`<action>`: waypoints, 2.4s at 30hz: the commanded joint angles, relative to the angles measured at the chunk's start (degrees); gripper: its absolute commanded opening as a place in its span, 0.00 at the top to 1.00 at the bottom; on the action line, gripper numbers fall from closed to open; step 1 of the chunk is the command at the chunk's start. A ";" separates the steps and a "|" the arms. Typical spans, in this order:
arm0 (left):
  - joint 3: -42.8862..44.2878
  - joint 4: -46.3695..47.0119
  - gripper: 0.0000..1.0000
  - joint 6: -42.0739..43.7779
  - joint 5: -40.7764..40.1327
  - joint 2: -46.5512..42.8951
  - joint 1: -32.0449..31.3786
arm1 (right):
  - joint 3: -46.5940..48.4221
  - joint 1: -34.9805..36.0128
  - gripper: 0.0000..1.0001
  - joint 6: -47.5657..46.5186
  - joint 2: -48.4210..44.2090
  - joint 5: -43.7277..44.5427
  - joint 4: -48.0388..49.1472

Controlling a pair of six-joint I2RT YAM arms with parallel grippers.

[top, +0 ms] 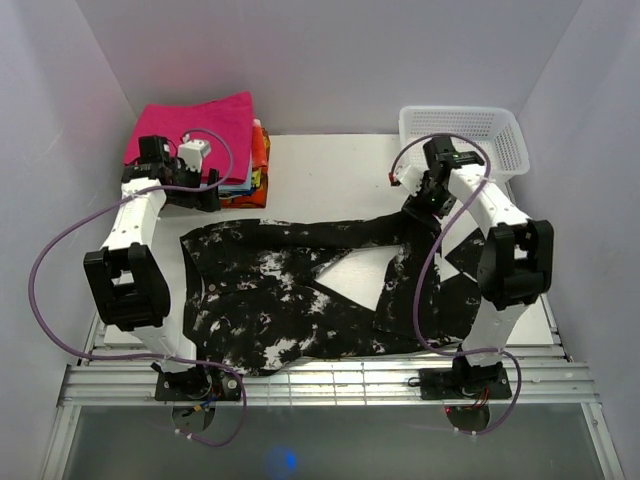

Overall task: Fold and stack the trousers
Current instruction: Flatten the trousers out

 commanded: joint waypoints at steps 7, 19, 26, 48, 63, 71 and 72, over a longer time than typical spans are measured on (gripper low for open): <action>-3.69 -16.05 0.08 5.63 3.13 -11.13 0.56 | -14.09 -1.95 0.24 1.26 -18.99 -10.74 -6.99; -22.33 -8.35 0.44 7.22 -1.16 -5.35 0.56 | -24.99 -1.24 0.34 10.84 -6.43 -14.36 1.49; -20.06 0.45 0.70 5.72 -7.67 5.72 0.47 | -27.38 -4.75 0.92 9.27 -7.03 -3.11 13.55; -22.25 9.78 1.00 15.83 -23.14 7.15 0.65 | -7.78 -11.26 0.85 -28.18 -1.85 25.28 38.68; -15.84 -3.93 0.37 10.65 -1.97 -9.11 5.22 | -8.00 -13.11 0.18 -7.61 -11.60 -3.18 8.28; -17.93 -6.04 0.34 7.31 2.95 -7.01 5.30 | -16.20 -13.02 0.30 -6.91 -6.69 -6.62 15.30; -18.55 -5.87 0.33 7.13 2.87 -7.01 5.22 | -16.73 -12.93 0.29 -6.65 -5.81 -6.54 15.91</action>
